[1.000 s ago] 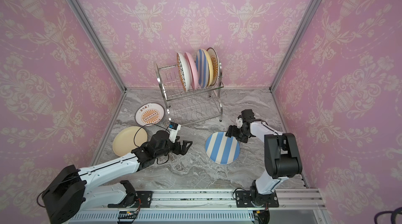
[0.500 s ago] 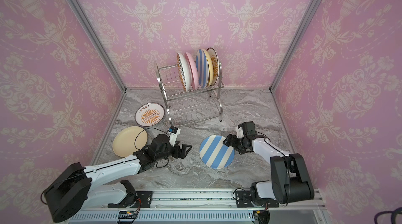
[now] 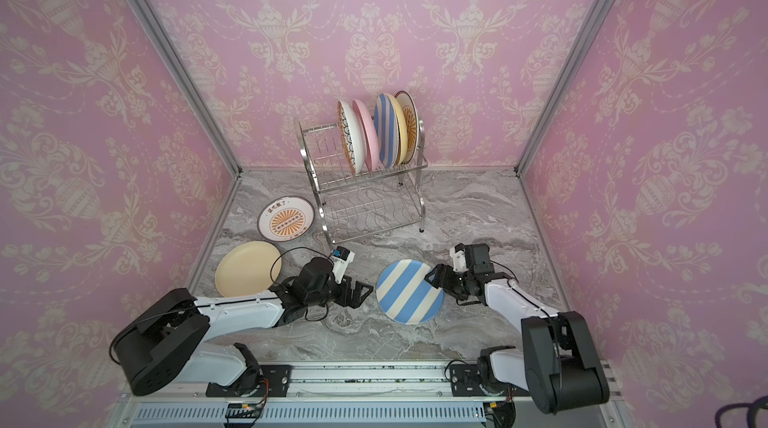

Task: Load plates into a dish rack
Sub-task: Move the plate to the center of the table, then pick up the plate from the center of the table.

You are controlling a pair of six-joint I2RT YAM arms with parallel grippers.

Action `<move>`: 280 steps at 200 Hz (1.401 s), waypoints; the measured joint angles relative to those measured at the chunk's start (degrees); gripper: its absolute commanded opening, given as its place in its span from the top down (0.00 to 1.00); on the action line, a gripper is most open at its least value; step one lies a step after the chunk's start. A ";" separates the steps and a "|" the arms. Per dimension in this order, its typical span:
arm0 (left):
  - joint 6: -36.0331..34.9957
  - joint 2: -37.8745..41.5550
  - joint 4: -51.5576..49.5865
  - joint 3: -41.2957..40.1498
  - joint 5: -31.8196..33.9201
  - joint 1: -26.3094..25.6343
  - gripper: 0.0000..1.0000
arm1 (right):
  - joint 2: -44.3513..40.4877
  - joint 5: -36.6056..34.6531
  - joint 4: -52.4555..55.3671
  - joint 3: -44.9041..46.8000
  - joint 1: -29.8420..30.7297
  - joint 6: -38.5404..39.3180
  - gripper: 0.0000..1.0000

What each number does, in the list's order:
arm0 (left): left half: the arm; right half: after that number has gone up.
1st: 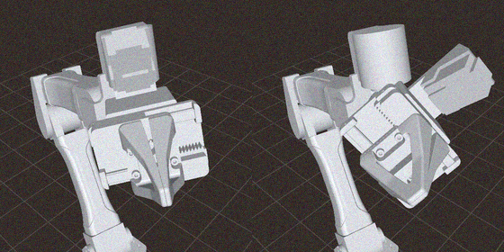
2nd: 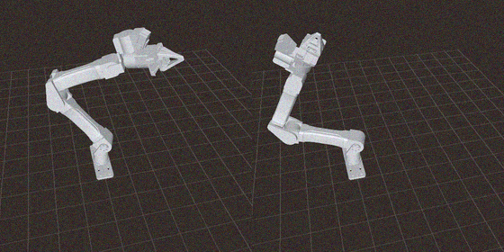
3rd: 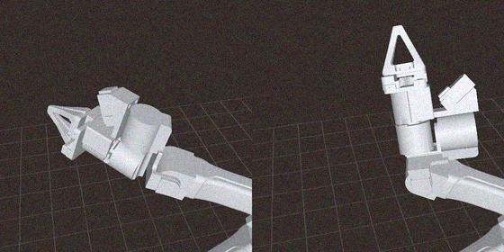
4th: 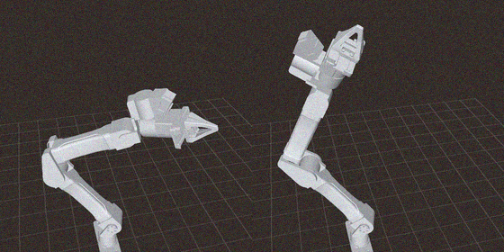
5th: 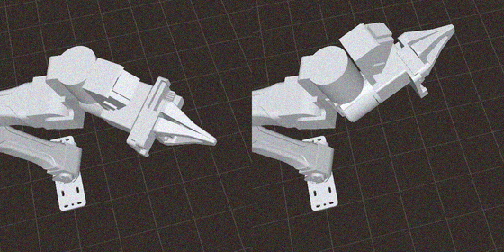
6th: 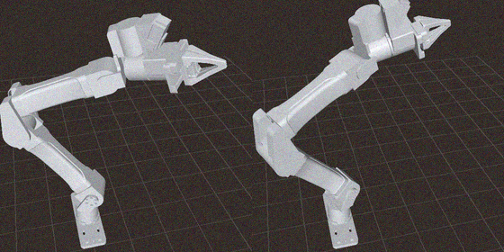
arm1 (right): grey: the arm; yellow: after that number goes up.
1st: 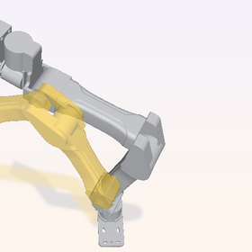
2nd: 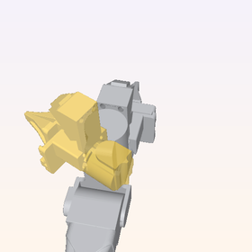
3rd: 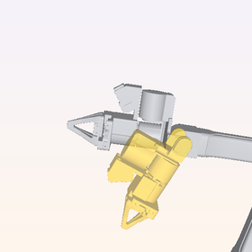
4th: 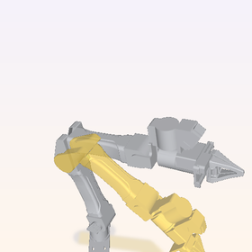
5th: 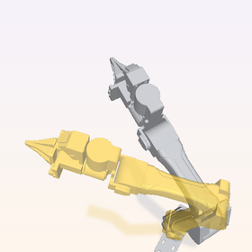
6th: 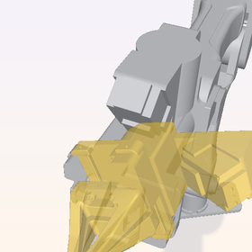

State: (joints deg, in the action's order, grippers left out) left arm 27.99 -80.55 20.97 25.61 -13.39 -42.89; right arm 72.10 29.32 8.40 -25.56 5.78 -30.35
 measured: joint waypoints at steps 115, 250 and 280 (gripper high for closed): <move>-1.73 -7.13 2.12 2.95 -2.91 -0.11 0.01 | -1.25 1.95 -2.73 2.56 0.74 -1.49 0.31; -1.97 -11.89 6.10 5.55 -7.17 -0.52 0.01 | 2.56 6.29 -13.77 5.97 4.98 -9.31 0.54; -1.97 -12.57 6.56 6.05 -7.39 -0.55 0.01 | 4.22 7.93 -18.69 7.13 6.27 -12.11 0.59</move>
State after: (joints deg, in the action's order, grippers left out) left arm 26.02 -93.12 27.53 31.66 -20.78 -43.44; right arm 76.31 37.26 -10.28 -18.44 12.05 -42.46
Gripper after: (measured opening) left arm 0.994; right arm 0.423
